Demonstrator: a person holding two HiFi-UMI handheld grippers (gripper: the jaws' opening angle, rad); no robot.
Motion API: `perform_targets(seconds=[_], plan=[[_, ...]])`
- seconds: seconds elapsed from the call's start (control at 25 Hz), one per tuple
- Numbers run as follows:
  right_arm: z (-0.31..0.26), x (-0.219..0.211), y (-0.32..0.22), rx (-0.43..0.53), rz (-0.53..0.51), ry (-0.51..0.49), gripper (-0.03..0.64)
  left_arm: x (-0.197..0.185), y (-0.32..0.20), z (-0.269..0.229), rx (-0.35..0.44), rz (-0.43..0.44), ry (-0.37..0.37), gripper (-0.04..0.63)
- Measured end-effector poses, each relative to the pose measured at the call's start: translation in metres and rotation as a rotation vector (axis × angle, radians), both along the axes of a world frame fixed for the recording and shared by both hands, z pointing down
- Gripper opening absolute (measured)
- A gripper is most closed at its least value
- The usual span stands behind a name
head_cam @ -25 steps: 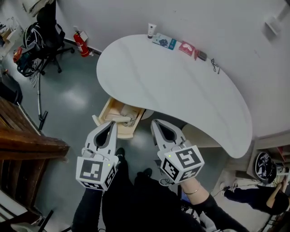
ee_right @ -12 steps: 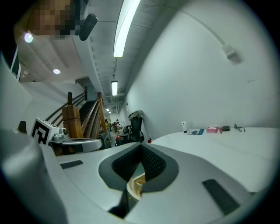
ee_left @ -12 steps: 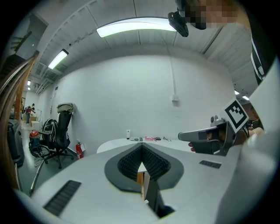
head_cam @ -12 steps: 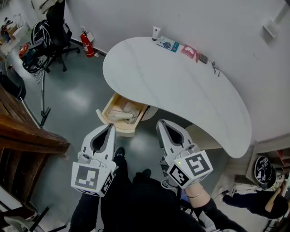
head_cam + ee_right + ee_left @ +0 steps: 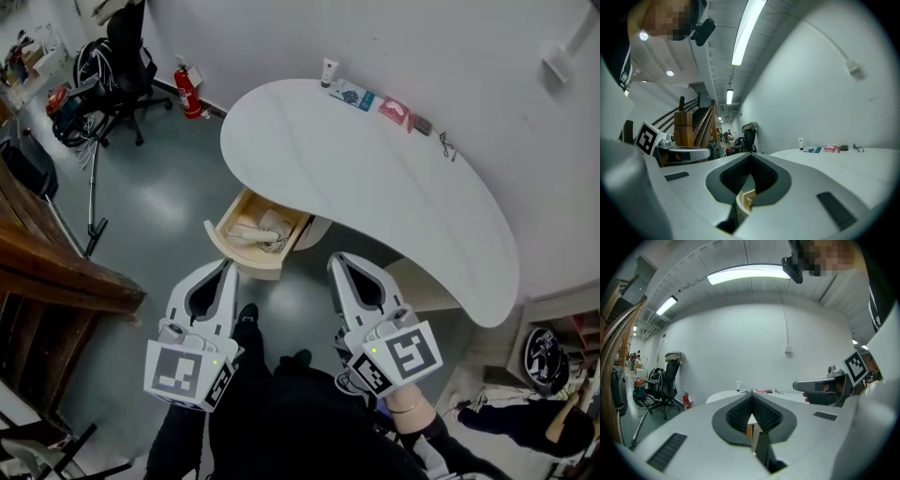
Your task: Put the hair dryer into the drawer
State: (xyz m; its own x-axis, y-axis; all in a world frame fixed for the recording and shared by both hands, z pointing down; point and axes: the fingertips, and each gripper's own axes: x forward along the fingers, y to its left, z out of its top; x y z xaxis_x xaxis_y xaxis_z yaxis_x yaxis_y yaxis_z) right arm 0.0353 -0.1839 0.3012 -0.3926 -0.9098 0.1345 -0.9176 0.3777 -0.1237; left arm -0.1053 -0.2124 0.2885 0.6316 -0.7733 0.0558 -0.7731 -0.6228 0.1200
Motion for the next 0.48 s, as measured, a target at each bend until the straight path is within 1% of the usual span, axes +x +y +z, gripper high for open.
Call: perform_targets(seconds=[0.28,0.48], plan=[[-0.007,-0.002,0.008,0.024,0.007,0.024,0.000,0.002,0.004,-0.004,0.003,-0.002,0.027,0.009],[-0.015,0.001,0.015,0.046,0.020,0.018,0.001,0.004,0.005,-0.011,0.015,-0.001,0.039,0.009]])
